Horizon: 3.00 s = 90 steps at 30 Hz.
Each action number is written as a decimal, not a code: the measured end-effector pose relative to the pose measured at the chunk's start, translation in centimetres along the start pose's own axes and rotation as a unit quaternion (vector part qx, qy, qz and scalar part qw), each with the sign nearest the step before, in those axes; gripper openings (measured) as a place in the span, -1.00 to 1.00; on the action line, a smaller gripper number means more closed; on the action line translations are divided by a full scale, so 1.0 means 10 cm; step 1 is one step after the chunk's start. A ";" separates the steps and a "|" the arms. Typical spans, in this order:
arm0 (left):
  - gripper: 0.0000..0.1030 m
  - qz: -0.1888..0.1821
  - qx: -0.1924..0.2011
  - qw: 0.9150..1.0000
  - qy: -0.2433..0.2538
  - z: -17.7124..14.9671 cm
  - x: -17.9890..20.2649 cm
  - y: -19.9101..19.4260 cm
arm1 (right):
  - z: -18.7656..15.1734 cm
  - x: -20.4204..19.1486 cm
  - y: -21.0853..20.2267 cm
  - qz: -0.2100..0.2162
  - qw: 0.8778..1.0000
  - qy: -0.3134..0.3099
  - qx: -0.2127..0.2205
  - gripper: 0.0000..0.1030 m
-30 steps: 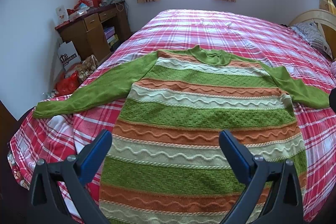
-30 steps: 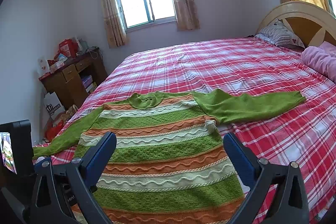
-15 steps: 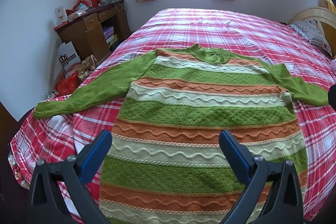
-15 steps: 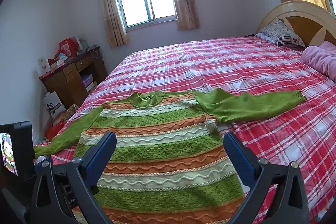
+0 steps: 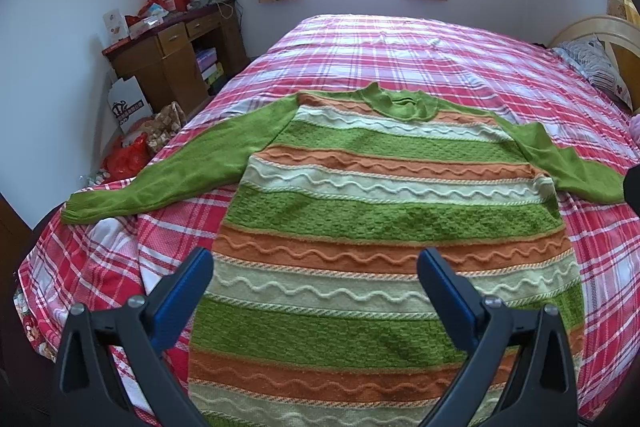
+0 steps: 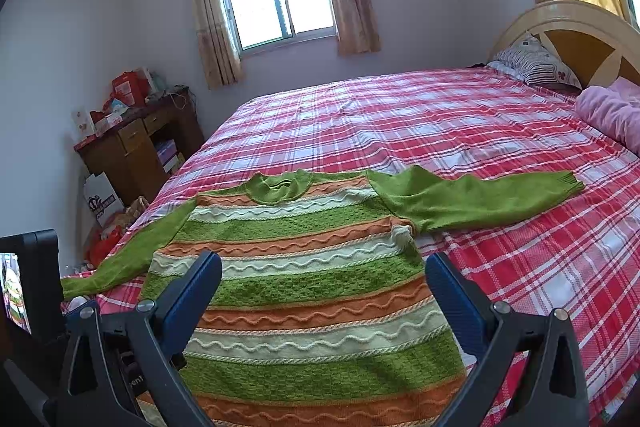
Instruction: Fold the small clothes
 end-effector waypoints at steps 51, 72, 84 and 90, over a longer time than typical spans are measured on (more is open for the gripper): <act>1.00 0.006 -0.017 1.000 0.006 0.09 0.08 0.27 | 0.09 0.46 0.17 -0.030 0.999 0.026 -0.003 0.98; 1.00 0.020 -0.022 0.997 -0.066 0.72 -0.17 1.36 | 0.43 3.82 0.14 -0.135 0.933 0.331 0.055 0.27; 1.00 0.017 -0.056 0.995 -0.075 0.47 -0.04 1.72 | 0.28 4.63 0.45 -0.158 0.886 0.425 0.103 0.17; 1.00 0.010 -0.057 0.996 -0.075 0.46 -0.03 1.74 | 0.38 4.78 0.66 -0.196 0.896 0.392 0.063 -0.03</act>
Point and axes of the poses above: each gripper's, at about its wrist camera, not at the fingertips, and y roughly the way its jaws point, x to its right, z to its top, the point moved 4 cm from there along y, roughly the way its jaws point, and after that the axes turned 12 degrees about z, right-handed, at the moved point
